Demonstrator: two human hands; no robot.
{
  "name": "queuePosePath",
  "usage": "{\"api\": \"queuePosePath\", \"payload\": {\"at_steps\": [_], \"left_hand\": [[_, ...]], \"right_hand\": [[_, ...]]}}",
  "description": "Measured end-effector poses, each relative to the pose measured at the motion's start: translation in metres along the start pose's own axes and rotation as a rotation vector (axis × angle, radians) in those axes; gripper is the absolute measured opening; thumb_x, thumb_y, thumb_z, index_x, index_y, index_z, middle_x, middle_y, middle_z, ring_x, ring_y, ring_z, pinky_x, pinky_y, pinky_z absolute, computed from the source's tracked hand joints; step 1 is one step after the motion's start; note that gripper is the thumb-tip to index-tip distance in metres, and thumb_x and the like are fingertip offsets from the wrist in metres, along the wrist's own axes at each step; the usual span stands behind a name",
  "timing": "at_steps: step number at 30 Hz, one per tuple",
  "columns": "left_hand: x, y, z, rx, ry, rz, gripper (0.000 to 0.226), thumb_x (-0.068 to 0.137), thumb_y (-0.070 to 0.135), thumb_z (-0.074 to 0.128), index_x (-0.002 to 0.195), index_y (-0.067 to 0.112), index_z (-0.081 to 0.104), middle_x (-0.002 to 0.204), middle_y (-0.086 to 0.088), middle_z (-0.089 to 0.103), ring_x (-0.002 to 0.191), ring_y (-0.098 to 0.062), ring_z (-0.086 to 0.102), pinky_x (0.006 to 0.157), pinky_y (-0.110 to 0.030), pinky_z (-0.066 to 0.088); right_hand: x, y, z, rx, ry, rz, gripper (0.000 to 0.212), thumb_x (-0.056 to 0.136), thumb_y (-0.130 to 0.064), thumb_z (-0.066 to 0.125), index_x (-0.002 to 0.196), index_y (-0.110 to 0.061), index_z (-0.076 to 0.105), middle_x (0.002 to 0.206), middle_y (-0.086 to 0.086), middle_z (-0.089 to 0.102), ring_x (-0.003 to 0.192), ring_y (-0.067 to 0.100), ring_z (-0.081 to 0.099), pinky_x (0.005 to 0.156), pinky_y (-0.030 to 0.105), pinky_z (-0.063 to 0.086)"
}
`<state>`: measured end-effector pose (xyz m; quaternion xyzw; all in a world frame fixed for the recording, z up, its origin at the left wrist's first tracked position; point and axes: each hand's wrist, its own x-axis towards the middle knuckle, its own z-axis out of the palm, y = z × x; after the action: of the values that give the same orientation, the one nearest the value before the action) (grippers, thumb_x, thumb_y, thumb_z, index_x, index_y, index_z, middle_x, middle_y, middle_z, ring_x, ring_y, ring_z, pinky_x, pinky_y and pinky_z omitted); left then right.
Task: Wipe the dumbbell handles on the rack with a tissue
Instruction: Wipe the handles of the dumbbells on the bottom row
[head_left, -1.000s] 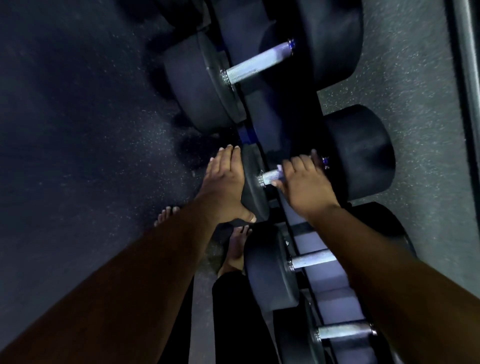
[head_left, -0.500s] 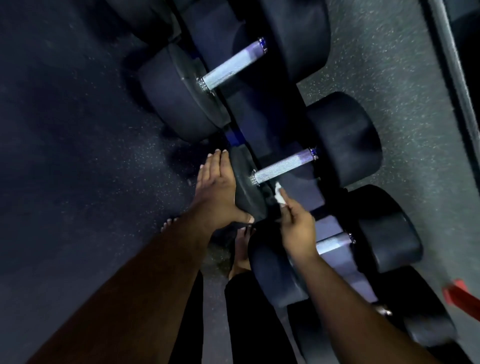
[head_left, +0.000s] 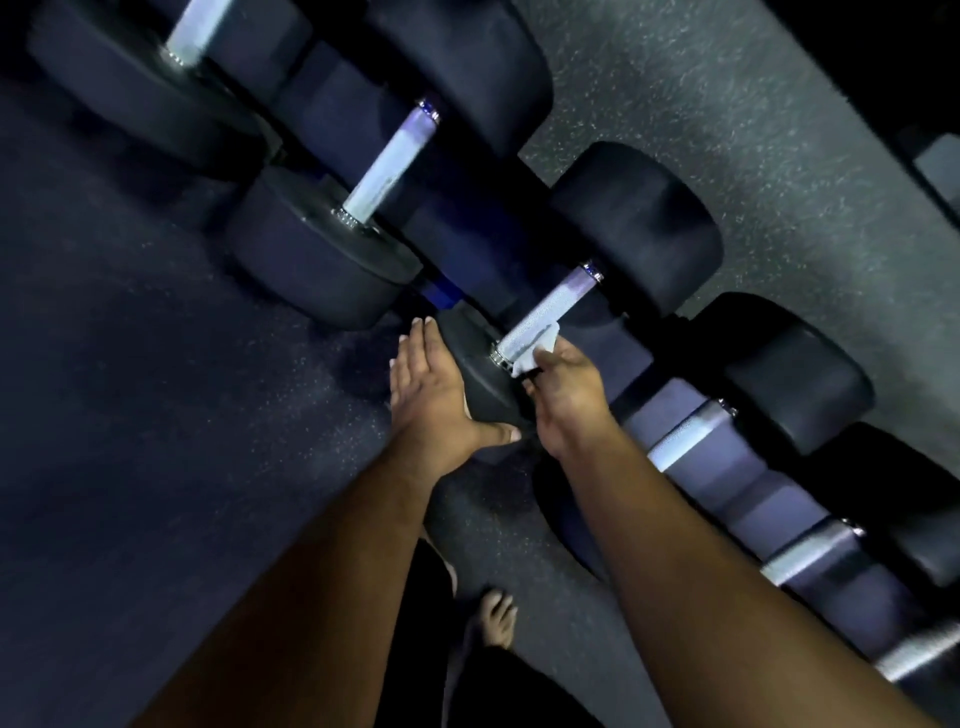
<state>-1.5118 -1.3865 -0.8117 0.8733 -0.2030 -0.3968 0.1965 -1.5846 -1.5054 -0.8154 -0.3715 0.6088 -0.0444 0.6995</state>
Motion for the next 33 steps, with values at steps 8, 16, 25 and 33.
{"api": "queuePosePath", "payload": {"at_steps": [8,16,25,33], "left_hand": [[0.004,-0.008,0.002,0.014,-0.002,0.066,0.165,0.047,0.066,0.091,0.157,0.012,-0.019,0.168,-0.003,-0.018,0.155,-0.02,-0.014,0.125,-0.038,-0.009],[0.001,-0.016,0.013,0.058,0.08,0.194,0.157,0.054,0.073,0.083,0.157,0.01,-0.018,0.168,-0.006,-0.017,0.155,-0.025,-0.012,0.126,-0.044,-0.005],[0.015,-0.028,0.012,0.191,0.139,0.418,0.15,0.057,0.085,0.071,0.159,0.015,-0.013,0.168,-0.017,-0.005,0.155,-0.029,-0.004,0.126,-0.045,0.002],[0.012,-0.027,0.012,0.2,0.139,0.42,0.151,0.057,0.087,0.069,0.159,0.013,-0.014,0.168,-0.018,-0.005,0.156,-0.029,-0.003,0.126,-0.046,0.003]], "right_hand": [[0.022,0.026,0.004,-0.058,0.154,-0.153,0.037,0.084,-0.008,0.041,0.111,-0.014,0.066,0.097,0.009,0.076,0.094,0.033,0.072,0.088,0.055,0.057],[0.042,0.035,0.012,-0.161,0.269,-0.28,0.03,0.07,-0.014,0.043,0.084,-0.019,0.068,0.077,0.002,0.073,0.067,0.019,0.064,0.065,0.038,0.053],[0.074,0.009,-0.011,0.334,0.111,-0.411,0.032,0.095,0.009,0.036,0.083,-0.011,0.058,0.062,-0.002,0.058,0.058,0.01,0.051,0.066,0.025,0.046],[0.048,0.021,-0.008,0.12,-0.06,-0.335,0.026,0.097,0.004,0.042,0.082,-0.011,0.057,0.065,0.006,0.051,0.057,0.014,0.047,0.061,0.027,0.044]]}}
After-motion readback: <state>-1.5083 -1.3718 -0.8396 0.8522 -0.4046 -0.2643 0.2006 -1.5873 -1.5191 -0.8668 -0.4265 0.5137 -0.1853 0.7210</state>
